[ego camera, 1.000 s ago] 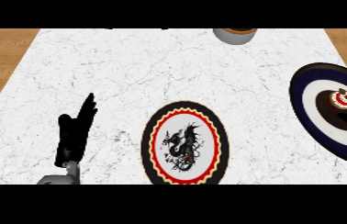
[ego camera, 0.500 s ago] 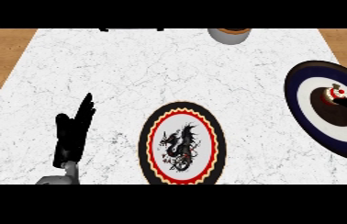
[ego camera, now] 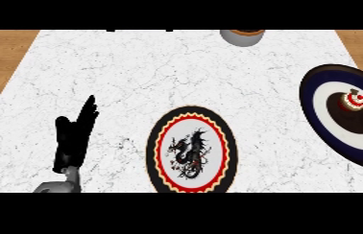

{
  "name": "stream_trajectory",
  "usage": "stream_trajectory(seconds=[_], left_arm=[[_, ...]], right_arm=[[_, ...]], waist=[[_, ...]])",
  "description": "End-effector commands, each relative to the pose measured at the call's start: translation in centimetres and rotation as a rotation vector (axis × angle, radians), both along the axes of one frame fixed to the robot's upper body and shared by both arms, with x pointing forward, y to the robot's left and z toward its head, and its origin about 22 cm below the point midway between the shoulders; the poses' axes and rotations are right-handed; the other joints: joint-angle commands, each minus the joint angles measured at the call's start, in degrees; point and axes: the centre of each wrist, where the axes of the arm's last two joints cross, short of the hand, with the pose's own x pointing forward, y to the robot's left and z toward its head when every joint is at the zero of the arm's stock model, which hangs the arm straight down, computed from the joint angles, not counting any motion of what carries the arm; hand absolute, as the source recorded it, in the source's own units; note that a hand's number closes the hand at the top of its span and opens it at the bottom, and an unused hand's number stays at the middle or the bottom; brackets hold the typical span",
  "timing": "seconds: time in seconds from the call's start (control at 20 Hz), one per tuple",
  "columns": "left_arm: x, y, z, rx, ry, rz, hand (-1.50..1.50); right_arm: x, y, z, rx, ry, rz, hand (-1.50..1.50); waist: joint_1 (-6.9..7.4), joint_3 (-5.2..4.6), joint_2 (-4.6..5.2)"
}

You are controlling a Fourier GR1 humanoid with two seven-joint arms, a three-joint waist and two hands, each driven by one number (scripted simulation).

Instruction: Pick the cupcake from the plate and place it in the plate

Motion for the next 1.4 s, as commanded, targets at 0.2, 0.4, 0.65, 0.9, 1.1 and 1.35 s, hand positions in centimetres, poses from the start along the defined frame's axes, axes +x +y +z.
stream_trajectory(seconds=[0.2,0.4,0.65,0.9,1.1,1.35], left_arm=[[0.9,0.8,-0.1,0.011,-0.008,-0.010,0.00],[-0.3,1.7,1.0,0.010,0.001,-0.015,0.00],[2.0,-0.5,0.0,0.004,0.006,-0.027,0.00],[-0.1,1.1,-0.2,0.002,-0.005,-0.028,0.00],[0.2,0.2,0.6,0.014,0.015,-0.016,0.00],[0.1,-0.6,-0.4,-0.003,-0.009,-0.021,0.00]], right_arm=[[-1.5,-0.9,-2.8,0.017,-0.044,0.053,-1.50],[-1.3,-0.4,-3.4,-0.012,-0.035,0.044,-1.50],[-1.0,-0.5,-4.8,-0.041,0.005,-0.018,-1.50],[-1.9,-1.6,-4.2,-0.061,0.020,-0.069,-1.50],[-2.2,-1.6,-5.0,-0.063,0.031,-0.093,-1.50],[-4.3,-3.7,-4.7,-0.096,0.041,-0.128,-1.50]], waist=[[0.33,0.00,0.11],[0.44,0.00,0.07],[0.64,0.04,0.25],[0.53,0.02,0.13],[0.55,0.03,0.13],[0.75,0.07,0.26]])
